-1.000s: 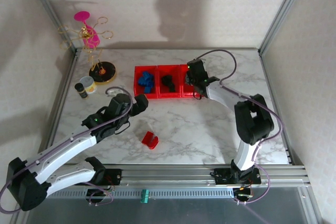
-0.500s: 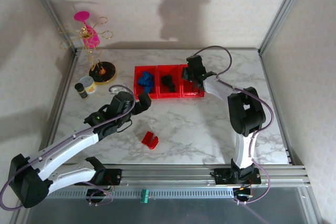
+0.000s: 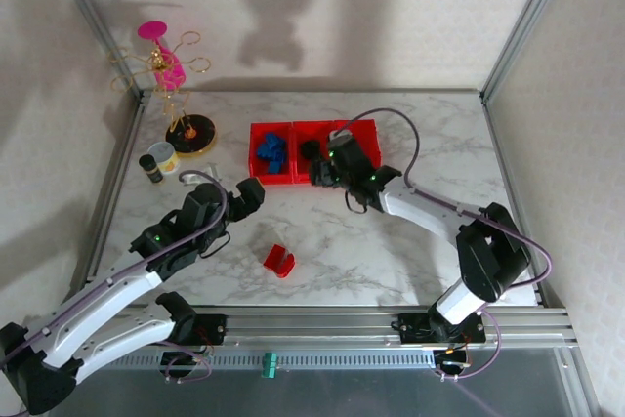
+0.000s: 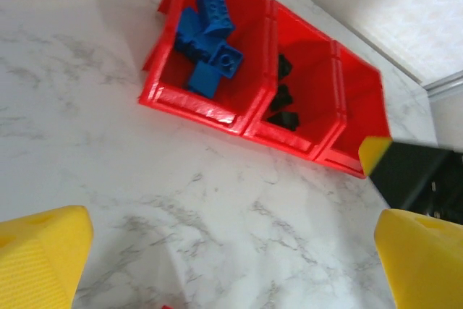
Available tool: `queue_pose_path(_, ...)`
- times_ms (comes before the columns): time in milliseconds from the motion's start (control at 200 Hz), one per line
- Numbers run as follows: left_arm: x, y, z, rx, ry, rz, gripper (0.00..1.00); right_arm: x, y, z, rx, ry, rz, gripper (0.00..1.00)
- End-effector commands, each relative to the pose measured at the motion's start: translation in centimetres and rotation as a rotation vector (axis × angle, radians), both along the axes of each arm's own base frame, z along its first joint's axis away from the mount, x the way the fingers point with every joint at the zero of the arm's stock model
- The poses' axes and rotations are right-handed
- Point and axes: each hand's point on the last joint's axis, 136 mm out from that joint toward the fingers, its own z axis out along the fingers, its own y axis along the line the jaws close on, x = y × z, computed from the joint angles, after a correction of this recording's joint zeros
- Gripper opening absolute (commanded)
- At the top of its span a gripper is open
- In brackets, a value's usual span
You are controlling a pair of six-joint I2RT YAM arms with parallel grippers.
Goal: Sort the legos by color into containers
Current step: Pick up the lego from the bottom-center of the table.
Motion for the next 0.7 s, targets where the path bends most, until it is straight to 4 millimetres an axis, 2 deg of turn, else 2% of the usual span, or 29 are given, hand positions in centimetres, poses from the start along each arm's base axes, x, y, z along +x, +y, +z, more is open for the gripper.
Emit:
queue_pose_path(0,-1.4,2.7,-2.0,0.042,0.053,0.089,1.0,-5.6,2.5,-2.0,-0.011,0.097,0.139,0.76)
queue_pose_path(170,-2.9,4.6,-2.0,0.02,0.051,0.144,1.0,-11.9,6.7,-4.3,0.007,0.203,0.285,0.8)
queue_pose_path(260,-3.5,5.4,-2.1,0.022,0.047,0.169,1.0,-14.3,8.6,-5.3,-0.025,0.189,0.384,0.82)
queue_pose_path(390,-3.9,5.7,-2.0,0.012,0.047,0.177,1.0,-15.4,8.7,-7.1,-0.074,0.248,0.359,0.84)
queue_pose_path(561,-4.1,6.0,-2.5,0.025,0.064,0.183,1.0,-17.6,7.3,-9.5,-0.091,0.347,0.252,0.86)
queue_pose_path(691,-3.9,5.7,-2.9,0.021,0.063,0.175,1.0,-19.1,7.9,-10.4,-0.109,0.365,0.267,0.86)
